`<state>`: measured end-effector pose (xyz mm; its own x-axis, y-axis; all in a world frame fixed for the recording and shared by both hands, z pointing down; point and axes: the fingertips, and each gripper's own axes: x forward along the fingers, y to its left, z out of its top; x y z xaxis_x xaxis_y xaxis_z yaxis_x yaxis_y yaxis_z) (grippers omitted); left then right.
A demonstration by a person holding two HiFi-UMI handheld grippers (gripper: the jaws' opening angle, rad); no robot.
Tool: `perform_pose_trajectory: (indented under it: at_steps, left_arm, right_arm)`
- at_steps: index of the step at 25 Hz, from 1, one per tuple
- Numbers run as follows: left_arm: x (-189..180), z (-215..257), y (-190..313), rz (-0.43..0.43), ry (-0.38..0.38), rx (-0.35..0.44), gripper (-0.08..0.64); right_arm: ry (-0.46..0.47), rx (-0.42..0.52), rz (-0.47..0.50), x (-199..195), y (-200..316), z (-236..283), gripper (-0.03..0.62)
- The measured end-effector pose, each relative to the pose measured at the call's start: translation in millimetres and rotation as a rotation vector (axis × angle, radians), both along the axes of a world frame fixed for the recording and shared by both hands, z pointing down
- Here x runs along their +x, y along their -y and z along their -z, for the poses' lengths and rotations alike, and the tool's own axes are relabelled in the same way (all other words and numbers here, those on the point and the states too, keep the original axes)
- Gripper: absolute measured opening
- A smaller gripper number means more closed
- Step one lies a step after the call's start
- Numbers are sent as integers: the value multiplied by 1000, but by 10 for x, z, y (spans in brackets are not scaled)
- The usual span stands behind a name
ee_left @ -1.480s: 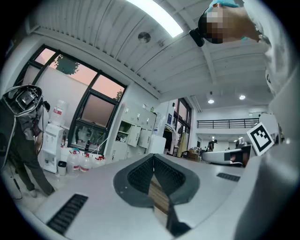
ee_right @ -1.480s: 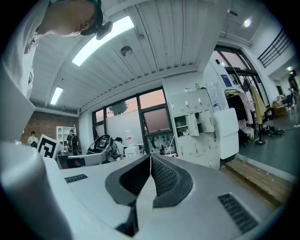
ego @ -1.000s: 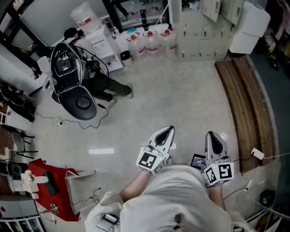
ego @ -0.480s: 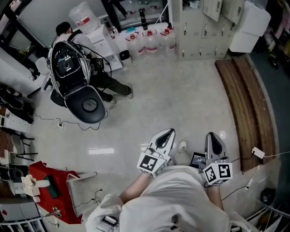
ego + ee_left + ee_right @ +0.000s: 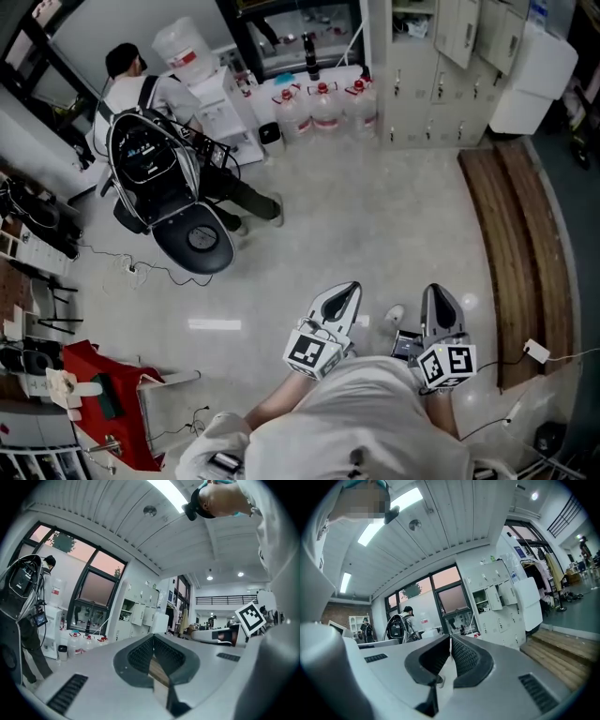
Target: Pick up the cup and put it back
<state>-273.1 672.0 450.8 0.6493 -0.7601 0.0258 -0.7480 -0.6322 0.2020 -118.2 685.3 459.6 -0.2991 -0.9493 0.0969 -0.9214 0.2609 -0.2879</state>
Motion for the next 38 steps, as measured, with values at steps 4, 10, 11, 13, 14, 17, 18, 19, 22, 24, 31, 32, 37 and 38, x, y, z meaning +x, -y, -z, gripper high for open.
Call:
perform_pose_trajectory:
  at_steps: [4,10,11,13,14,17,18,19,22,24,31,32,37,38]
  left_arm:
    - [255,62,559,11,9,9,9]
    - [773,176,1374,43,-16,20,9]
    - [858,184,1498,49,-26,17,9]
    - [1028,197,1737,65,-47,11,9]
    - [1115,199,1842,72,-54,11,9]
    - [1340,167,2073,81,-56,16,9]
    - [1393,152,2142,81,-53,12,8]
    - [1439,138,2216,83,-48,7,9]
    - [1563,122,2446,78,-40,-6,8]
    - [1644,102,2605,65,-36,-2,9]
    - [1851,-56,3298,-17,-41,-5,9]
    - [1871,-78,3432,-32,-48,-8,9]
    - [2070,-119,4245,-103,-56,-14,9]
    - [2107,-80,4417,-117,-53,-2,8]
  right_arm:
    - [1,5,8,278,538,51,31]
    - [0,6,12,934,1294,74,31]
    - [-1,7,16,1032,1408,86,31]
    - [-11,8,29,1222,1631,97,31]
    - [-16,6,33,1318,1738,89,31]
    - [-18,1,41,1536,2000,41,31]
    - [-17,4,48,1573,2072,34,31]
    - [-18,8,57,1598,2146,36,31]
    - [-25,6,76,1656,2362,61,31]
    - [-30,4,83,1687,2490,55,31]
    - [-41,-10,40,1762,2989,-76,31]
    - [-41,-13,30,1759,3094,-100,31]
    - [-56,-33,-15,1832,3791,-115,31]
    - [-57,-34,-24,1844,3960,-88,31]
